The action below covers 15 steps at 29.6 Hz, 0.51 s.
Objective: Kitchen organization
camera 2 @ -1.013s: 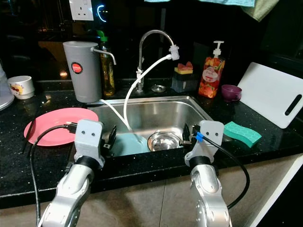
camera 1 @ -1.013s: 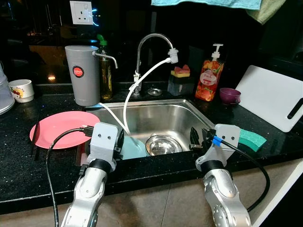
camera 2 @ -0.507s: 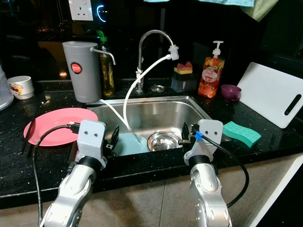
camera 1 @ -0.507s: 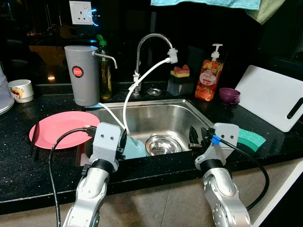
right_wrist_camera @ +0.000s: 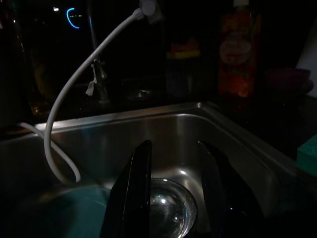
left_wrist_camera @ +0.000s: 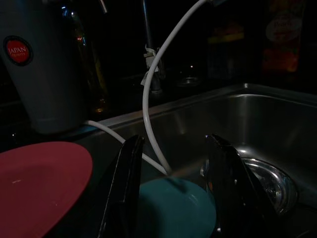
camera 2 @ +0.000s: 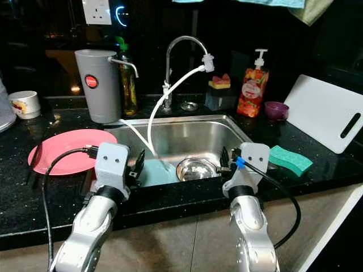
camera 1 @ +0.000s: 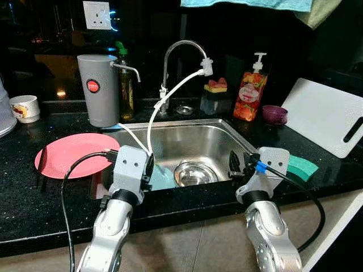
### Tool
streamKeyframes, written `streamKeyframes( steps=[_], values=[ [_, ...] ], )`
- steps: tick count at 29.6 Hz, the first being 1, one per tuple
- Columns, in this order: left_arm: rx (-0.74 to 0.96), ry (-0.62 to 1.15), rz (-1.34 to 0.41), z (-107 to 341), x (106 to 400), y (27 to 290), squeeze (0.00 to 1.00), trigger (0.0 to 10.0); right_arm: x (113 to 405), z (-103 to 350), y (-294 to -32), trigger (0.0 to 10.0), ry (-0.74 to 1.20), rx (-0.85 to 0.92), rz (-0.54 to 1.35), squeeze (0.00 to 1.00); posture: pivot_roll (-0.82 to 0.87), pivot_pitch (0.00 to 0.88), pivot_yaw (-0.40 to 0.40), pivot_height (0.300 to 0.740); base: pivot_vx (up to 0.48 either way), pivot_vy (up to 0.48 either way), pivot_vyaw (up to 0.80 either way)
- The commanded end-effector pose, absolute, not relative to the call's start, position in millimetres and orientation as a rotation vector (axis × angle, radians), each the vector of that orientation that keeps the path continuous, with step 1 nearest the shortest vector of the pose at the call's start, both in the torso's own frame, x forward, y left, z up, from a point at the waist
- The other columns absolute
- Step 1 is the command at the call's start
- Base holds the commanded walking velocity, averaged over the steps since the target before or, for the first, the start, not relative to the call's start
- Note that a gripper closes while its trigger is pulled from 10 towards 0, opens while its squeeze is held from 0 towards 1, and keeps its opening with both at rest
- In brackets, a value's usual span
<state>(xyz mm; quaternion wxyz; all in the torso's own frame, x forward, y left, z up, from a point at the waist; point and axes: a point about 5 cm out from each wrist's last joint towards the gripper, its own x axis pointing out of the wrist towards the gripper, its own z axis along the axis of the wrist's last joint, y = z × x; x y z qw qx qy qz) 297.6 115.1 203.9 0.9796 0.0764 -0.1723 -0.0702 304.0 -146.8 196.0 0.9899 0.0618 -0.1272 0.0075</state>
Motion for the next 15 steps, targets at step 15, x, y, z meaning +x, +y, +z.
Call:
streamKeyframes(
  steps=[15],
  values=[
    [0.171, -0.331, -0.128, 198.2, 293.5, 118.0, 0.0, 10.0, 304.7, 195.7, -148.8, 10.0, -0.252, 0.123, 0.01, 0.0, 0.11, 0.013, -0.086, 0.74, 0.0, 0.0, 0.0]
  ],
)
